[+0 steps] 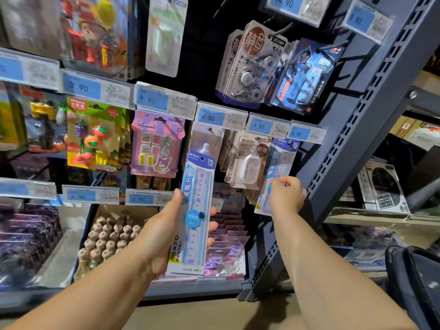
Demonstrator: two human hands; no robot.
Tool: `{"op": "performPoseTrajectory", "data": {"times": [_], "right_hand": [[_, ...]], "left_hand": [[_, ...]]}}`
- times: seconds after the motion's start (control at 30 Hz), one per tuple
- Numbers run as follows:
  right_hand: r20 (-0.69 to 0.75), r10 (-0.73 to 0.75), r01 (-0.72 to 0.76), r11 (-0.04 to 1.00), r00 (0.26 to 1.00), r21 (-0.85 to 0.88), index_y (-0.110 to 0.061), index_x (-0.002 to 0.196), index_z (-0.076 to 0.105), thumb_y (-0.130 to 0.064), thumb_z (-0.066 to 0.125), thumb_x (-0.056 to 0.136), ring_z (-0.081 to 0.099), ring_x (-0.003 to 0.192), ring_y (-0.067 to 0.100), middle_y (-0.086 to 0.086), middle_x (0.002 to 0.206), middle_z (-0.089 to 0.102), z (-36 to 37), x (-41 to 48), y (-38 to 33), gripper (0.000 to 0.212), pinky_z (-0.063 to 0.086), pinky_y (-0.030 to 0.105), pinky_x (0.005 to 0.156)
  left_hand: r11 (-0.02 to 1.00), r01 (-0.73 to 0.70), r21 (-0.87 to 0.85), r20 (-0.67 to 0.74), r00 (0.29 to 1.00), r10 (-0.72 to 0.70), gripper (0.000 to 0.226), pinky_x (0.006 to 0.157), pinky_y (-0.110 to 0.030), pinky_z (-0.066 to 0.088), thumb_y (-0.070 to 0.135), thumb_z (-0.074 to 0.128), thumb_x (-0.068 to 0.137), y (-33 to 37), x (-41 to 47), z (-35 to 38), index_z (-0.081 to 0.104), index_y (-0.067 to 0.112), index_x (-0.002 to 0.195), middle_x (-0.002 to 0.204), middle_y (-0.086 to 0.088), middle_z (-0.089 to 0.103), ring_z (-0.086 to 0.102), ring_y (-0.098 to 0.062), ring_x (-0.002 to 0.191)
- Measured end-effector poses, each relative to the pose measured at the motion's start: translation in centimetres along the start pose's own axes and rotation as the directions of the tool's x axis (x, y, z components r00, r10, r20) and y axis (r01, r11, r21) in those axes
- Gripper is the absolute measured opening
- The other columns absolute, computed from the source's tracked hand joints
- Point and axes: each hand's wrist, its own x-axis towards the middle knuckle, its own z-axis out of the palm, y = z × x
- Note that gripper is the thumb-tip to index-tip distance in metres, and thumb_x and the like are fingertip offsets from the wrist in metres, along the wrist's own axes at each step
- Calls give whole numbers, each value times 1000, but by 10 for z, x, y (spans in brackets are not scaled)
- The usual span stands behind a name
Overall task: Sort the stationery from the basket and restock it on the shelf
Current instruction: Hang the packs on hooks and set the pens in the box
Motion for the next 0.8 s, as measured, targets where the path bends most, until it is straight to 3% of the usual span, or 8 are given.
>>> {"op": "performPoseTrajectory", "data": {"times": [0.1, 0.17, 0.23, 0.3, 0.4, 0.53, 0.67, 0.8], "right_hand": [[43, -118, 119, 993, 992, -14, -24, 95, 57, -26, 60, 88, 49, 94, 21, -3, 107, 46, -4, -19, -8, 7, 42, 32, 77], [218, -221, 205, 974, 951, 94, -18, 93, 58, -28, 61, 90, 56, 89, 18, -4, 94, 55, -7, -36, -14, 10, 40, 30, 70], [430, -329, 287, 944, 841, 163, -12, 90, 62, -29, 61, 92, 56, 78, 11, -5, 81, 58, -11, -53, -19, 18, 40, 23, 65], [623, -376, 330, 924, 686, 194, -15, 88, 65, -32, 64, 91, 52, 69, 4, -10, 75, 57, -14, -68, -22, 18, 39, 17, 61], [770, -341, 279, 935, 539, 219, -16, 94, 65, -31, 69, 87, 51, 64, 0, -11, 73, 56, -12, -81, -15, 17, 40, 13, 59], [768, -344, 303, 931, 541, 203, -10, 91, 64, -27, 74, 83, 57, 69, 6, -4, 76, 60, -12, -87, -11, 22, 48, 20, 69], [750, -333, 328, 930, 571, 164, -9, 84, 62, -31, 75, 82, 60, 64, 4, -1, 74, 67, -13, -91, -12, 26, 47, 20, 64], [754, -293, 365, 928, 588, 76, -9, 82, 61, -41, 78, 76, 53, 67, 8, -3, 74, 61, -11, -96, -12, 36, 45, 26, 64]], "left_hand": [[1000, 2, 6, -5, 1000, -2, 52, 68, -38, 62, 57, 30, 97, 1, -1, 1, 62, 24, 120, 111, -6, 74, 73, -25, 96], [1000, 9, -5, 6, 1000, -9, 54, 68, -38, 62, 57, 29, 97, 1, -1, 2, 62, 22, 121, 111, -6, 74, 73, -24, 94], [1000, 19, -10, 4, 1000, -19, 57, 70, -40, 61, 58, 29, 97, 0, -1, 4, 61, 20, 124, 112, -7, 73, 73, -24, 93], [1000, 30, -7, 1, 1000, -30, 59, 73, -42, 59, 60, 30, 96, -2, -1, 6, 60, 20, 127, 113, -8, 73, 73, -25, 93], [999, 32, -11, 3, 999, -32, 56, 71, -42, 61, 58, 31, 97, -4, -1, 9, 64, 20, 123, 112, -9, 73, 73, -25, 89], [1000, 25, -15, 3, 1000, -25, 47, 68, -40, 60, 55, 33, 98, -3, -3, 14, 67, 26, 112, 107, -10, 74, 72, -26, 87], [1000, 11, 24, -23, 1000, -10, 46, 69, -40, 61, 56, 34, 97, -3, -5, 14, 66, 26, 112, 106, -11, 74, 73, -26, 93], [999, 8, 40, -33, 999, -7, 48, 69, -39, 61, 56, 34, 96, -3, -5, 13, 64, 24, 115, 106, -16, 73, 70, -29, 99]]}}
